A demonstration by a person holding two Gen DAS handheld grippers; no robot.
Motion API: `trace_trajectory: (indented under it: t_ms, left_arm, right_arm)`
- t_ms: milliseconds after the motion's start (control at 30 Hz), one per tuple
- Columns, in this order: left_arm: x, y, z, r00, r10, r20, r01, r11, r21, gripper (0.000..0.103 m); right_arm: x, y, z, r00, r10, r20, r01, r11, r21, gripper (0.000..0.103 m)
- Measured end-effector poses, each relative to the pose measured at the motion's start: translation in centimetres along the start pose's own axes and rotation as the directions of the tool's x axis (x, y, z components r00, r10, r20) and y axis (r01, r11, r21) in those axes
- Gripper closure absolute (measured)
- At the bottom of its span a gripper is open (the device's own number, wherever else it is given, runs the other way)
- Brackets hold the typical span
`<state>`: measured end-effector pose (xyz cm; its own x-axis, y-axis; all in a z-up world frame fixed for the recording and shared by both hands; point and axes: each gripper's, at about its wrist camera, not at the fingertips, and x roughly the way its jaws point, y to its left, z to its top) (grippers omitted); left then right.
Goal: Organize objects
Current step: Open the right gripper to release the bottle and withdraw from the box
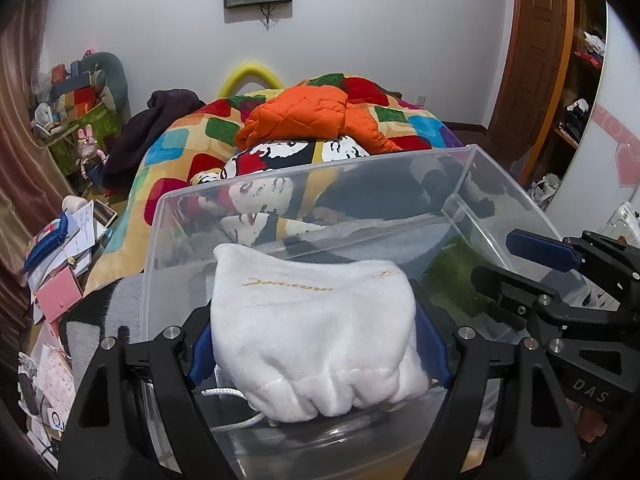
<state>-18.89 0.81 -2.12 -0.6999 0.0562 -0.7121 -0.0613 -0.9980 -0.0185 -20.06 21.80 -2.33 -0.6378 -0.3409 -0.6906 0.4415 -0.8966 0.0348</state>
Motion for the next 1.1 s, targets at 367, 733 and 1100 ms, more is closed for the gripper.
trace_trajectory:
  t_ms: [367,733,1100]
  left_arm:
    - [-0.5,1.1,0.1,1.000,-0.027,0.004,0.027,0.998,-0.052,0.022]
    - [-2.2,0.9,-0.2,0.999,-0.041,0.026,0.043,0.998,-0.052,0.022]
    - [-4.2,0.8,-0.6,0.998,-0.027,0.059,0.030,0.999,-0.046,0.016]
  right_arm:
    - [-0.6,-0.1,-0.3,1.000,0.004,-0.002,-0.004,1.000,0.005,0.055]
    - [-2.4,-0.5,-0.4,0.999,-0.006,0.040,0.006,1.000,0.012,0.040]
    - [-4.4,-0.7,-1.0,0.998,0.026,0.063,-0.028,0.999,0.031,0.030]
